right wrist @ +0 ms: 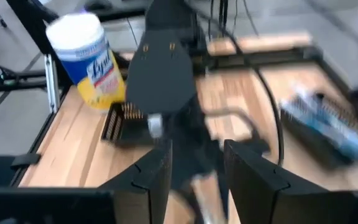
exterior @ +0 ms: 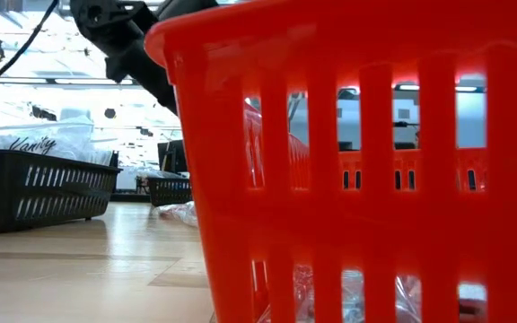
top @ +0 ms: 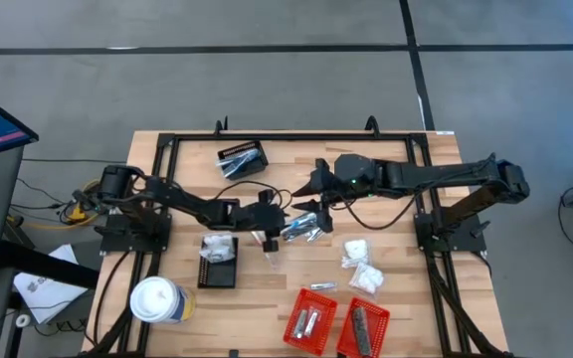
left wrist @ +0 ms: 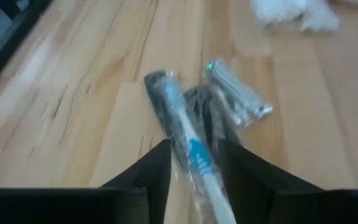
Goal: Pick & Place Travel size toiletries
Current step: Put the blue toothbrush into the top black bin
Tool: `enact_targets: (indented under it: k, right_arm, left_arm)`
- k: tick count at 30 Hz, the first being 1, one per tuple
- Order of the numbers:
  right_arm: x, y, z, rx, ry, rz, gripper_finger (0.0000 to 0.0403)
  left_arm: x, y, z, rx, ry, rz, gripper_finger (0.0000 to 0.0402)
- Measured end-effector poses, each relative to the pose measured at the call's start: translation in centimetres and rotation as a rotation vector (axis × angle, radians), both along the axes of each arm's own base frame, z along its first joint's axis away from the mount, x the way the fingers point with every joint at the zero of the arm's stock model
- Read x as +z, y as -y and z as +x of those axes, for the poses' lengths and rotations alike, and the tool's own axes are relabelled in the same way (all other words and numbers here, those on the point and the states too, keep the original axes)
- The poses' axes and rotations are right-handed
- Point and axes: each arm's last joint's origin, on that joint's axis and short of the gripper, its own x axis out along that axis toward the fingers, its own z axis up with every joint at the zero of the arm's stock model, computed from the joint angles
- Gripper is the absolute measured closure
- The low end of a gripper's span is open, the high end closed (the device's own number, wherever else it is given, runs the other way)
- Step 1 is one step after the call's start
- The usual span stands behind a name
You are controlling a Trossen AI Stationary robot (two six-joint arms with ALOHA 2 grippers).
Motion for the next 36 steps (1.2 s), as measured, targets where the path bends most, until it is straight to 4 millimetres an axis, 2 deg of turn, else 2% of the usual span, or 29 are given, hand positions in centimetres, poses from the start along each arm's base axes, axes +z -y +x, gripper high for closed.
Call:
enact_targets:
  k: [3, 5, 7, 11, 15, 20, 28, 36]
  right_arm:
    - [0.7, 0.5, -0.8, -0.045, -0.006, 0.056, 0.0263]
    - [0.3, 0.8, -1.3, -0.064, -0.023, 0.068, 0.0261]
    - [0.1, 0.9, -1.0, -0.065, 0.029, 0.067, 0.0259]
    - [0.6, 1.2, -1.5, -0.060, 0.108, 0.052, 0.0257]
    - [0.4, 1.3, -1.8, -0.060, 0.183, 0.034, 0.0258]
    - [0.9, 1.1, -2.8, -0.048, 0.240, 0.019, 0.0262]
    - [0.7, 1.1, -3.2, -0.046, 0.274, 0.015, 0.0264]
    - [0.5, 1.2, -3.2, -0.048, 0.259, 0.000, 0.0263]
  left_arm:
    - [-0.8, -0.5, 0.1, 0.016, -0.031, 0.000, 0.0258]
    - [-1.2, -0.7, 0.2, 0.023, -0.039, 0.000, 0.0254]
    - [-1.2, -0.9, 0.2, 0.031, -0.039, 0.000, 0.0252]
    - [-1.0, -1.4, 0.3, 0.045, -0.018, -0.009, 0.0255]
    - [-0.8, -1.3, 0.6, -0.005, 0.006, -0.105, 0.0259]
    - [-0.9, -1.1, 0.6, -0.011, 0.006, -0.122, 0.0254]
    - [-3.7, -1.1, 2.7, 0.025, -0.062, -0.142, 0.0224]
    - [-4.3, -1.7, 3.0, 0.047, -0.073, -0.165, 0.0206]
